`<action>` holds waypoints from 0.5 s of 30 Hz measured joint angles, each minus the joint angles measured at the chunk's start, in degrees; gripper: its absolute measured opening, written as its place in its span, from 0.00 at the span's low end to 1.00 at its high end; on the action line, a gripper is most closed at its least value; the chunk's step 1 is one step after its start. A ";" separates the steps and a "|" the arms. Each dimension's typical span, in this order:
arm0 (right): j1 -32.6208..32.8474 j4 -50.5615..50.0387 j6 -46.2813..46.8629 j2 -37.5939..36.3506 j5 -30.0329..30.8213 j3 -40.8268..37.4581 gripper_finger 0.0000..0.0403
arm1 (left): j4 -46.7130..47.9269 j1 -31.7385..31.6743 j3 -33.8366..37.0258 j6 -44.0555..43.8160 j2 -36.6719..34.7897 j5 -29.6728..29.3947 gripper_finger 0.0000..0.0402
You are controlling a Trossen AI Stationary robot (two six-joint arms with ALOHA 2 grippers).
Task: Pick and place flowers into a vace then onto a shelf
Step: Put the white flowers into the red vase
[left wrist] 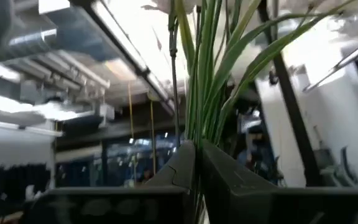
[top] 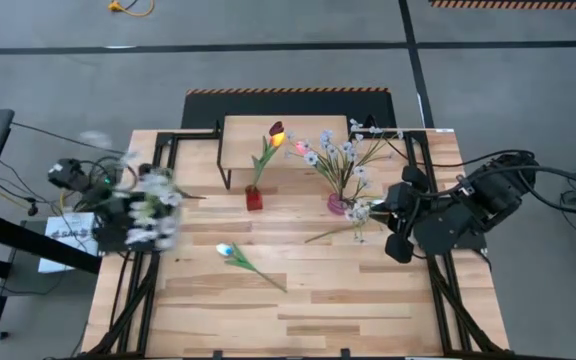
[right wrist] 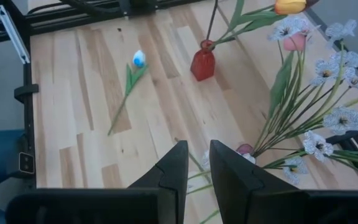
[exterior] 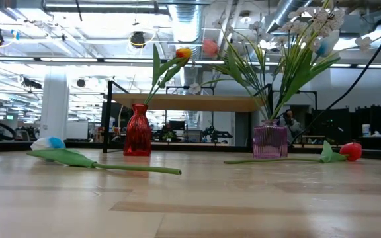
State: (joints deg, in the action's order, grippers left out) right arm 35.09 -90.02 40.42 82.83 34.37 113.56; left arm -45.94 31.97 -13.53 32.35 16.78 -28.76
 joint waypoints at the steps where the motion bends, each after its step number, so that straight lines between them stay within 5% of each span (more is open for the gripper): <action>1: 0.02 0.00 -0.01 0.00 -0.01 0.00 0.14 | -0.59 -1.69 0.01 -1.45 1.90 0.77 0.00; 7: 0.57 0.00 0.03 0.00 -0.03 0.00 0.14 | -3.99 -14.48 0.14 -13.27 12.45 0.38 0.00; 15: 2.57 0.00 1.32 0.00 -0.15 -0.02 0.14 | -15.76 -28.36 5.45 -29.17 19.25 11.20 0.00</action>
State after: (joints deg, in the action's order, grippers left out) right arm 37.66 -90.02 41.73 82.83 34.22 113.54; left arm -61.70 3.61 -8.08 3.18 36.03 -17.56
